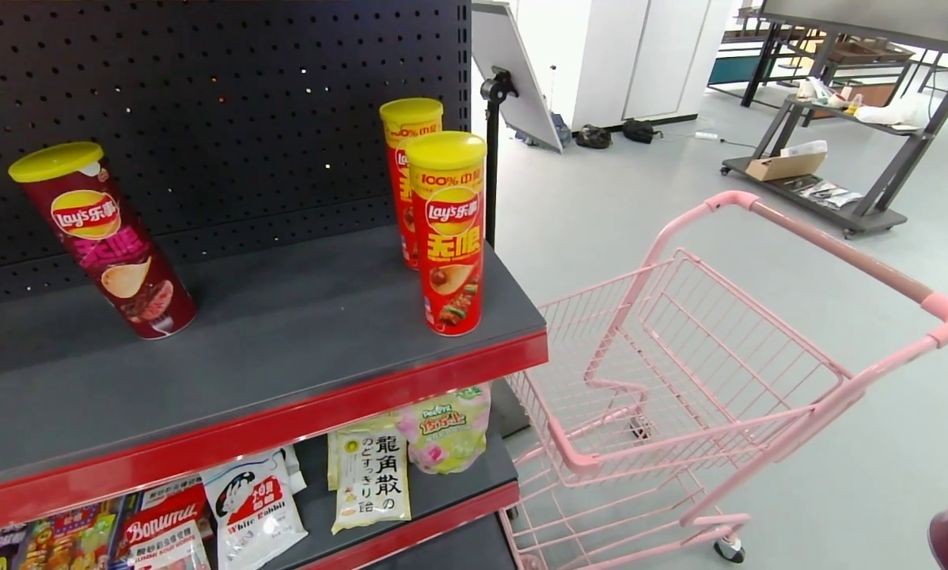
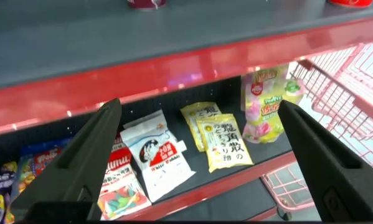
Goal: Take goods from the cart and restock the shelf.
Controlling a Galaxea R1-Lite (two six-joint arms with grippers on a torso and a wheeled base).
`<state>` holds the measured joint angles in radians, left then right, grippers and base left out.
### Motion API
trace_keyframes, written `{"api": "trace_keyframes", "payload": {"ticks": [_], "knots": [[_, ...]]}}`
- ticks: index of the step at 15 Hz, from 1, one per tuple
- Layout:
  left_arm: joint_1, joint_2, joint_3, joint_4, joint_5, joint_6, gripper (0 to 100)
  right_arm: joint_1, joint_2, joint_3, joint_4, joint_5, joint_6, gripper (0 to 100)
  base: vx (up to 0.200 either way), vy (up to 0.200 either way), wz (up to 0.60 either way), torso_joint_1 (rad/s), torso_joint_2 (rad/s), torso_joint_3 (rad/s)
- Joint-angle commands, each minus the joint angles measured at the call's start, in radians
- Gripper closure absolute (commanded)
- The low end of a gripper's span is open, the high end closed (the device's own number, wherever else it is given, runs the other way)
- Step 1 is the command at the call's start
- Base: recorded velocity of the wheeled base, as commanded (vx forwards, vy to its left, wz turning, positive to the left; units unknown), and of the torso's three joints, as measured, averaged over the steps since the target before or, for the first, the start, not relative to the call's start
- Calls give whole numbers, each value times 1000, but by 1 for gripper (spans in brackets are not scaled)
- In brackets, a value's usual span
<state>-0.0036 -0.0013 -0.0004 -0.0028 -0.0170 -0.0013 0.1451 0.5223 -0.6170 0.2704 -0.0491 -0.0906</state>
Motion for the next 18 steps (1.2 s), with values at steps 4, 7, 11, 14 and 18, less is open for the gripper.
{"api": "trace_keyframes", "payload": {"ticks": [4,7,11,14,18], "knots": [[1,1,0,0,0,0,0,1,54,-10,-17,0,-8,100,0,0,0,184,-445,-277],[-1,1,0,0,0,0,0,1,123,-18,-122,3,-37,100,0,0,0,146,-365,-214],[-1,1,0,0,0,0,0,7,157,-26,-137,18,-50,100,0,0,0,9,-21,-16],[1,1,0,0,0,0,0,7,156,-15,-137,18,-50,100,0,0,600,1,-2,-1],[1,1,0,0,0,0,0,7,157,-15,-135,43,-49,100,0,0,600,7,2,2]]}}
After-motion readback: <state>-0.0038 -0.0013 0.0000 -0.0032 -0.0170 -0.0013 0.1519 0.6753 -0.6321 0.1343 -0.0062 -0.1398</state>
